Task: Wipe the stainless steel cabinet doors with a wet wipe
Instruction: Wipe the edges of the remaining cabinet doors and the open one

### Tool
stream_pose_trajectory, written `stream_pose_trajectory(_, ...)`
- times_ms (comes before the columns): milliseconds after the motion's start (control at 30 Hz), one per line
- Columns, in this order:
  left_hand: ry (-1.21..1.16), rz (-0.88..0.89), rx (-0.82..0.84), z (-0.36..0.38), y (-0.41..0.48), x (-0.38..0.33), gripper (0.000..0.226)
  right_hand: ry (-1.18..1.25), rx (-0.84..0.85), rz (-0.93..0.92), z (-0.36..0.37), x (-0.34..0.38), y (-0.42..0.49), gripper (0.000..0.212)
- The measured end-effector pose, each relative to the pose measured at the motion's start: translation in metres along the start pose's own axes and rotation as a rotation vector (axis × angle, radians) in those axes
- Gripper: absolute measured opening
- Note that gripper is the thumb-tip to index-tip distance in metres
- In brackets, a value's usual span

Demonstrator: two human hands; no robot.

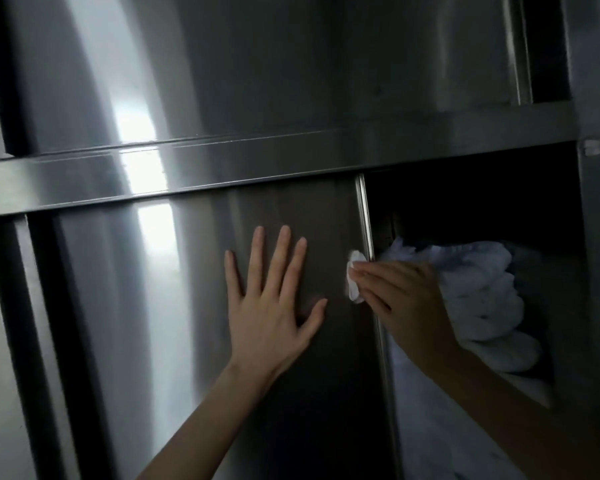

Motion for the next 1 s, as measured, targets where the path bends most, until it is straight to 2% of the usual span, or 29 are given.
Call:
stream_pose_trajectory(167,-0.005,0.016,0.011,-0.007,0.027,0.007,0.069,-0.058,0.0,-0.047,-0.003,0.0,0.008,0.026)
stream_pose_trajectory(300,0.042,0.01,-0.001,-0.003,0.026,0.003,0.07,-0.049,-0.073,-0.083,-0.008,-0.007,0.035,0.023)
stream_pose_trajectory(467,0.09,0.011,-0.025,0.001,0.026,0.003,0.07,-0.027,-0.116,0.053,0.009,-0.006,0.03,0.027)
stream_pose_trajectory(567,0.113,0.012,-0.024,0.001,0.025,0.003,0.07,0.136,-0.084,0.148,0.015,-0.008,0.01,0.029)
stream_pose_trajectory(633,0.131,0.012,-0.02,0.001,0.026,0.003,0.07,0.138,-0.098,0.104,0.012,-0.013,0.031,0.025)
stream_pose_trajectory(767,0.143,0.015,-0.029,0.002,0.026,0.003,0.07,0.02,-0.237,0.032,0.0,-0.019,0.086,0.016)
stream_pose_trajectory(867,0.144,0.022,-0.04,0.003,0.026,0.003,0.069,0.027,-0.282,0.038,0.004,-0.018,0.074,0.017)
stream_pose_trajectory(1000,0.148,0.022,-0.033,0.002,0.027,0.002,0.07,0.083,-0.237,-0.028,0.009,-0.018,0.048,0.019)
Point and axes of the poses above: each hand's wrist, its own y-axis towards the middle knuckle, its own z-axis out of the palm, x = y × z, the point moved 4 cm from there along y, towards the middle knuckle, and after that the axes turned 4 degrees about x, right-handed, at the moved point
